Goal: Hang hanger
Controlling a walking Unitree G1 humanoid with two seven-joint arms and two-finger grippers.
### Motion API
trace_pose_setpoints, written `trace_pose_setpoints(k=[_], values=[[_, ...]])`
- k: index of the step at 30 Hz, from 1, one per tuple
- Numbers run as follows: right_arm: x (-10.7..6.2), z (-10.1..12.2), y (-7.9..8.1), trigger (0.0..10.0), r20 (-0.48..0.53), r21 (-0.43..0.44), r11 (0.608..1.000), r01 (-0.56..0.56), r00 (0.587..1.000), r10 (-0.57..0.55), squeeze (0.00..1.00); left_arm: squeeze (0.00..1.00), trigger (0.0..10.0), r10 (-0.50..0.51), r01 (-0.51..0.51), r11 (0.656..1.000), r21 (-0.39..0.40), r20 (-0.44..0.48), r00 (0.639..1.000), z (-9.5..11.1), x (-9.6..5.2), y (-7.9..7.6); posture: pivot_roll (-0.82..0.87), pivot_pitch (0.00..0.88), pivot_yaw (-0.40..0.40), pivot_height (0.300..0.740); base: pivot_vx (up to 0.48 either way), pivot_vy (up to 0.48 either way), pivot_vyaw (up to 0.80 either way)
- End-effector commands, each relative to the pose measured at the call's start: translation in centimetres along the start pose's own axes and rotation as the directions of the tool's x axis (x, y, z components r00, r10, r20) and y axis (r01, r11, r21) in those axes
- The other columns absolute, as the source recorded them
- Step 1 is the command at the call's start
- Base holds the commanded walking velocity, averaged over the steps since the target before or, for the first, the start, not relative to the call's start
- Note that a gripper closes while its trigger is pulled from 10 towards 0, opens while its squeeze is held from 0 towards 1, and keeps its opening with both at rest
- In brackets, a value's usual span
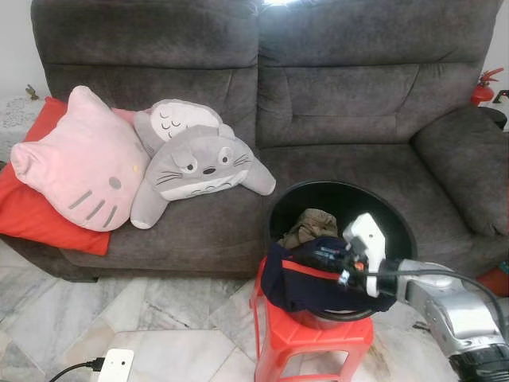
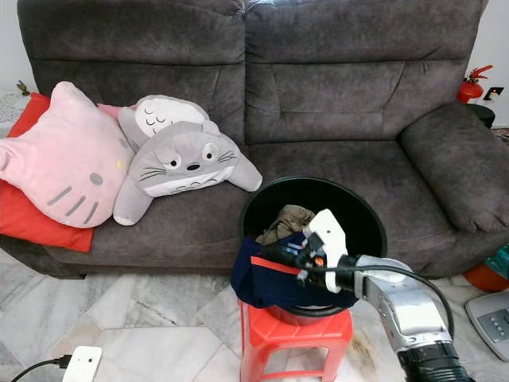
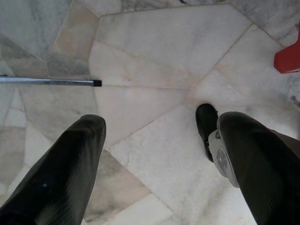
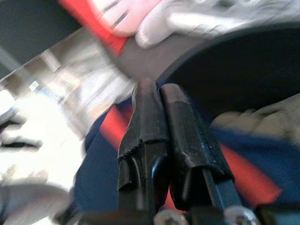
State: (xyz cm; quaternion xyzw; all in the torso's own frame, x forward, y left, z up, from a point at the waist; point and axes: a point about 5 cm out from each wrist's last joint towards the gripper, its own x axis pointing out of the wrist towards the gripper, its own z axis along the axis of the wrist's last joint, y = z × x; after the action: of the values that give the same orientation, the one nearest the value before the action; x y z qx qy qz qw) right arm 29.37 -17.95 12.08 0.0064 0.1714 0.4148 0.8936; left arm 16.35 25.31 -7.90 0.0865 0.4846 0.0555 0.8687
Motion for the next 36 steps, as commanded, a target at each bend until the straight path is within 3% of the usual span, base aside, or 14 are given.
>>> trace_pose_setpoints(k=[1,5,7,8,12,13,14,19,23,30,36], values=[[-0.1,1.9,-1.1,0.0,0.088,0.007,0.996,0.087,0.992,-0.088,0.0,0.0,10.0,0.007,-0.007,1.0,0.013,-0.017,1.0,-0.4,0.0,0.1,-0.2,0.044,0.033,0.74,0.0,0.0,0.0],[0.2,3.3,-1.6,0.0,0.149,0.047,0.992,0.114,0.982,-0.12,0.0,0.0,10.0,0.007,-0.007,1.0,0.013,-0.016,1.0,-0.3,0.0,0.1,-0.2,0.041,0.032,0.74,0.0,0.0,0.0],[0.6,3.4,-1.3,0.0,0.136,0.022,0.995,0.1,0.985,-0.102,0.0,0.0,10.0,0.007,-0.007,1.0,0.012,-0.016,1.0,-0.3,0.0,0.1,-0.2,0.04,0.029,0.74,0.0,0.0,0.0],[0.7,3.1,-1.1,10.0,0.101,-0.015,0.996,0.093,0.991,-0.091,0.0,0.0,10.0,0.007,-0.007,1.0,0.01,-0.016,1.0,-0.3,0.0,0.1,-0.2,0.04,0.028,0.74,0.0,0.0,0.0],[0.8,2.1,-0.8,10.0,0.034,-0.049,0.997,0.062,0.998,-0.06,0.0,0.0,10.0,0.008,-0.008,1.0,0.008,-0.017,1.0,-0.4,0.0,0.0,-0.2,0.042,0.027,0.74,0.0,0.0,0.0],[0.7,2.0,-0.5,10.0,0.029,-0.054,0.998,0.033,0.999,-0.031,0.18,0.0,10.0,0.008,-0.008,1.0,0.007,-0.017,1.0,-0.4,0.0,0.0,-0.2,0.042,0.027,0.74,0.0,0.0,0.0],[0.6,2.0,-0.4,10.0,0.027,-0.057,0.998,0.015,1.0,-0.013,1.0,0.0,10.0,0.008,-0.008,1.0,0.006,-0.017,1.0,-0.4,0.0,0.0,-0.2,0.042,0.027,0.74,0.0,0.0,0.0],[-0.3,1.7,-0.2,10.0,-0.016,-0.101,0.99,-0.096,0.995,0.095,1.0,0.0,10.0,0.004,-0.004,1.0,0.008,-0.017,1.0,-0.4,0.0,0.0,-0.2,0.042,0.027,0.74,0.0,0.0,0.0],[-1.7,1.5,-1.7,10.0,-0.095,-0.108,0.977,-0.185,0.98,0.175,1.0,0.0,10.0,0.002,-0.002,1.0,0.006,-0.017,1.0,-0.3,0.0,0.0,-0.2,0.044,0.029,0.74,0.0,0.0,0.0],[-2.7,1.5,-3.9,10.0,-0.149,-0.074,0.974,-0.213,0.968,0.2,1.0,0.0,10.0,0.006,-0.006,1.0,0.003,-0.019,1.0,-0.4,0.0,0.1,-0.19,0.046,0.03,0.74,0.0,0.0,0.0],[-2.4,1.5,-4.5,10.0,-0.141,-0.046,0.97,-0.24,0.962,0.232,1.0,0.0,10.0,0.012,-0.012,1.0,-0.005,-0.02,1.0,-0.5,-0.1,0.2,-0.17,0.048,0.027,0.74,0.0,0.0,0.0]])
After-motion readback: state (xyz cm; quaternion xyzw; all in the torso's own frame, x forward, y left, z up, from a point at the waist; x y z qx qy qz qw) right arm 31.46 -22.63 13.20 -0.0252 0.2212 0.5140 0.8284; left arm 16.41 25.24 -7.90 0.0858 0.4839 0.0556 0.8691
